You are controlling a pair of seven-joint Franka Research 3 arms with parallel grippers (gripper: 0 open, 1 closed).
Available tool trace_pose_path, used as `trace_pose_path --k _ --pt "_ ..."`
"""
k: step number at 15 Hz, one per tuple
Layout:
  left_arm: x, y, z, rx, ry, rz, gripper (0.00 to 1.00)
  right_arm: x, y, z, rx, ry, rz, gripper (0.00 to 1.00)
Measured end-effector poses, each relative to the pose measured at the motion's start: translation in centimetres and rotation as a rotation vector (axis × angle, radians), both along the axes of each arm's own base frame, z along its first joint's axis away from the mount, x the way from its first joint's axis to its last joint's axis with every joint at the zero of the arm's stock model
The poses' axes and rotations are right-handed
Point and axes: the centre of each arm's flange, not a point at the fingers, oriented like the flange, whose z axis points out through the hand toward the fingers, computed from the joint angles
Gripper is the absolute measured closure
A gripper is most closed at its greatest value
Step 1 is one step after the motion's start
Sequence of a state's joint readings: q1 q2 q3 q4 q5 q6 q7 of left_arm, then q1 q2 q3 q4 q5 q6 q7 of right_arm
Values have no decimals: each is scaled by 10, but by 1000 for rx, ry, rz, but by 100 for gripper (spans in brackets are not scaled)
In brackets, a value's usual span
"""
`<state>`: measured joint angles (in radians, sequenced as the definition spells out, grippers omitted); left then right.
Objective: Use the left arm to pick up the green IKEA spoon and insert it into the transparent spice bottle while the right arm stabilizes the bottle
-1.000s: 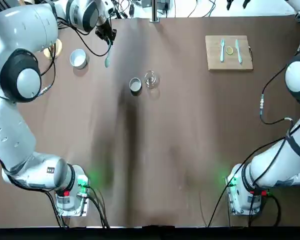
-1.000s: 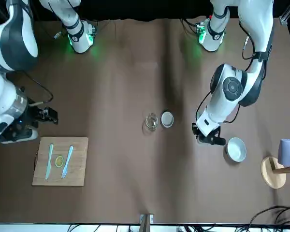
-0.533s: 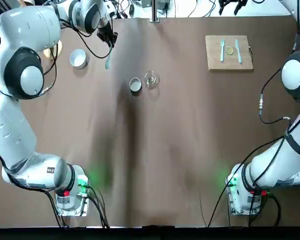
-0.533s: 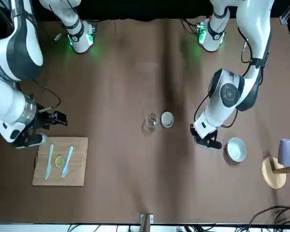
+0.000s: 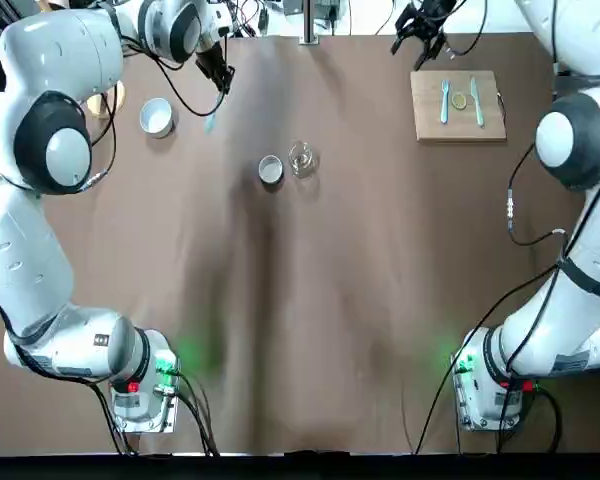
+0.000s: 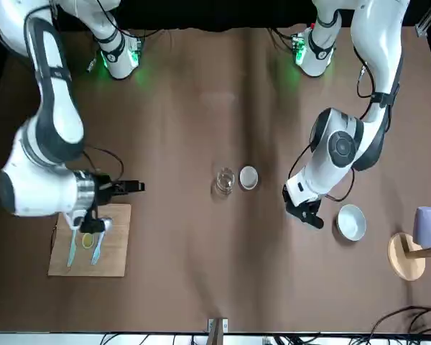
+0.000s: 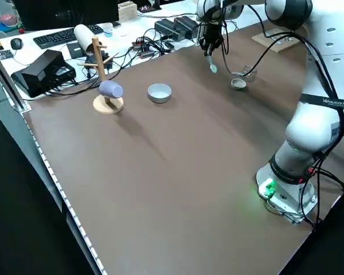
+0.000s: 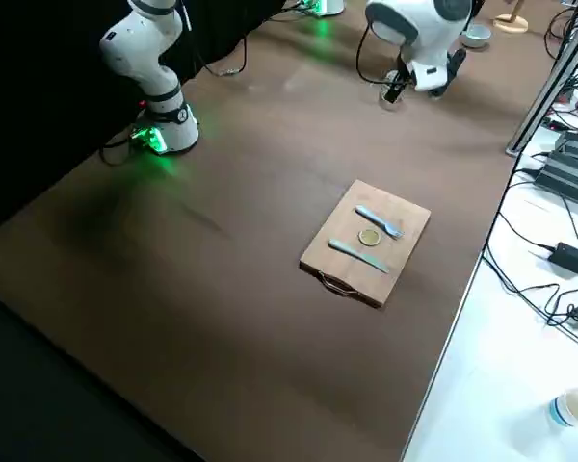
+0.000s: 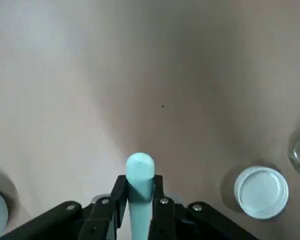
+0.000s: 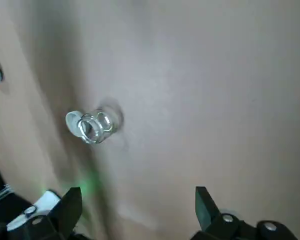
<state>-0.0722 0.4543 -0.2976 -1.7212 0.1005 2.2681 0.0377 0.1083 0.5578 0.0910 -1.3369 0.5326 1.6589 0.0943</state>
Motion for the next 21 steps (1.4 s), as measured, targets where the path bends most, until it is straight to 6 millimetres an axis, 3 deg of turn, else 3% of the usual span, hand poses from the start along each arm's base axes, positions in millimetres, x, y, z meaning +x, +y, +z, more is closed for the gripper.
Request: trace_pose_path --k 2,3,6,8,11,17,19,21 --pt "3 3 7 -7 8 -68 76 -1 21 -30 36 55 1 0" --pt "6 -1 18 -43 12 -126 76 -6 52 -48 71 8 110 0" --pt "6 -9 27 -157 41 -197 76 -16 101 -55 131 -165 324 0" --pt "2 -12 25 -262 82 -225 76 -24 118 -66 156 -209 421 0" --pt "-1 -17 17 -464 131 -263 76 -24 126 -84 212 -330 589 0" --pt "2 -17 -2 -831 163 -419 76 -26 121 -122 461 -649 1045 0" --pt "5 -18 -17 -940 107 -503 76 -28 126 -135 576 -774 1145 0" --pt "6 -23 -39 -1026 33 -597 76 -32 133 -164 712 -911 1171 0"
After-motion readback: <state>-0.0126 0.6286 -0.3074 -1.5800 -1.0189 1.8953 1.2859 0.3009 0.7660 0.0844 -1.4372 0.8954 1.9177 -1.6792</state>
